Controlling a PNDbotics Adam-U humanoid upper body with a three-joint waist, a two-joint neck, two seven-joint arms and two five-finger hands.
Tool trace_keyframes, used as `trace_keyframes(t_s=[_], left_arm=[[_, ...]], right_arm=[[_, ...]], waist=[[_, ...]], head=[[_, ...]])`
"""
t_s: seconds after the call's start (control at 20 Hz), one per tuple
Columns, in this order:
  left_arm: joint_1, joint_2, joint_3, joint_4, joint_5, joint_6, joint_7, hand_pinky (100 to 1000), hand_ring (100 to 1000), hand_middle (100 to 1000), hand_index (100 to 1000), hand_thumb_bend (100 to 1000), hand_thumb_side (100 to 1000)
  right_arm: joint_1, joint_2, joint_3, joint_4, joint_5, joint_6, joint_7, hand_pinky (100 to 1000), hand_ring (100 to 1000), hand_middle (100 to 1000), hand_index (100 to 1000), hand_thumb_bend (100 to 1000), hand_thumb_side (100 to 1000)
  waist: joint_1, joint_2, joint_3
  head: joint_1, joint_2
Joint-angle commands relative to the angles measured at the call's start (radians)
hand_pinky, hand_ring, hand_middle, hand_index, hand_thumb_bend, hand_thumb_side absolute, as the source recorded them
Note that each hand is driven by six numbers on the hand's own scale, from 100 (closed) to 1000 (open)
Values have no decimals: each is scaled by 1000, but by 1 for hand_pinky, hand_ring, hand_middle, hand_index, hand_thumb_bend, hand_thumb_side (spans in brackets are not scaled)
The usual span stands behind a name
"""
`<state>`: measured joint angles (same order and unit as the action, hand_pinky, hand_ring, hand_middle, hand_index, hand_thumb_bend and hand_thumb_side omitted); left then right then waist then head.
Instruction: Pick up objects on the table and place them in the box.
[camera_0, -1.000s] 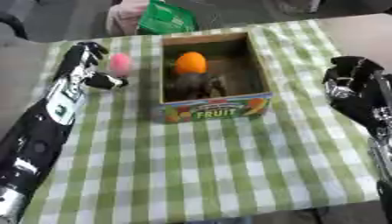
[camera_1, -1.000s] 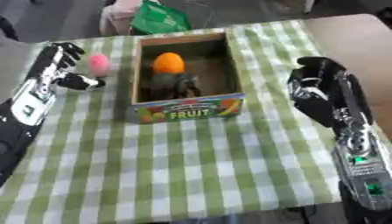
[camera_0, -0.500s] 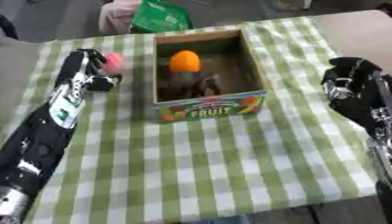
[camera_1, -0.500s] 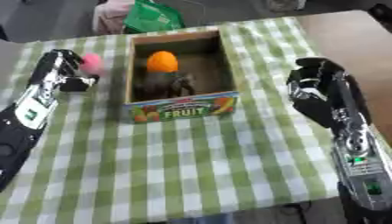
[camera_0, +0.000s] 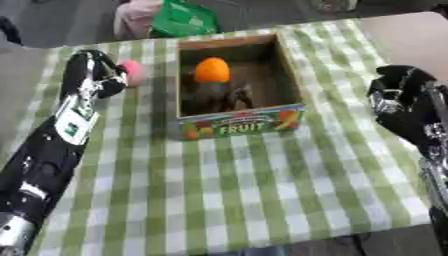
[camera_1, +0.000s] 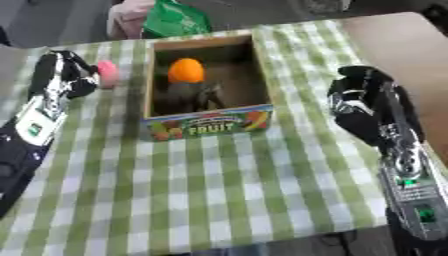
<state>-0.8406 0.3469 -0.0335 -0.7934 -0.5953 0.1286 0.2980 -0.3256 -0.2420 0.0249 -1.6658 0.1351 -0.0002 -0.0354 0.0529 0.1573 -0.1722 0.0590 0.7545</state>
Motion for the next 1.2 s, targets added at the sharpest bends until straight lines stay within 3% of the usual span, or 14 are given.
trace_keyframes(t_s=[0.05, 0.25, 0.45, 0.55, 0.85, 1.05, 1.2], left_arm=[[-31, 32, -7, -7, -19, 4, -20, 666, 624, 593, 732, 665, 128], [-36, 25, 7, 16, -72, 18, -19, 734, 753, 729, 803, 784, 101], [-38, 14, 13, 35, -98, 16, -2, 730, 764, 741, 807, 801, 100], [-38, 7, 14, 43, -100, 14, -2, 690, 722, 689, 763, 732, 100], [-37, -8, 16, 54, -87, 23, 33, 611, 558, 520, 628, 389, 105], [-37, -7, 17, 51, -55, 25, 72, 549, 449, 405, 513, 275, 106], [-37, -2, 18, 40, -23, 26, 104, 539, 432, 384, 494, 268, 102]], right_arm=[[-12, -20, -3, -10, -6, -3, 2, 640, 660, 560, 724, 100, 177], [-16, -22, -1, -10, -7, -4, 5, 640, 660, 560, 724, 100, 177], [-18, -25, -1, -9, -8, -4, 5, 640, 660, 560, 724, 100, 179], [-19, -26, -1, -9, -8, -4, 4, 640, 660, 560, 724, 100, 178], [-19, -26, -1, -9, -9, -4, 5, 640, 660, 560, 724, 100, 180], [-19, -26, -1, -10, -9, -4, 6, 641, 661, 560, 724, 100, 181], [-18, -25, -2, -10, -8, -4, 5, 641, 660, 560, 724, 100, 181]], waist=[[-4, -17, 1], [-3, -10, -2], [-2, -3, -10], [0, 0, -11], [2, 2, -11], [3, 1, -9], [3, -1, -7]], head=[[-1, -9], [0, -13], [0, -15], [0, -16], [-2, -18], [-3, -18], [-5, -19]])
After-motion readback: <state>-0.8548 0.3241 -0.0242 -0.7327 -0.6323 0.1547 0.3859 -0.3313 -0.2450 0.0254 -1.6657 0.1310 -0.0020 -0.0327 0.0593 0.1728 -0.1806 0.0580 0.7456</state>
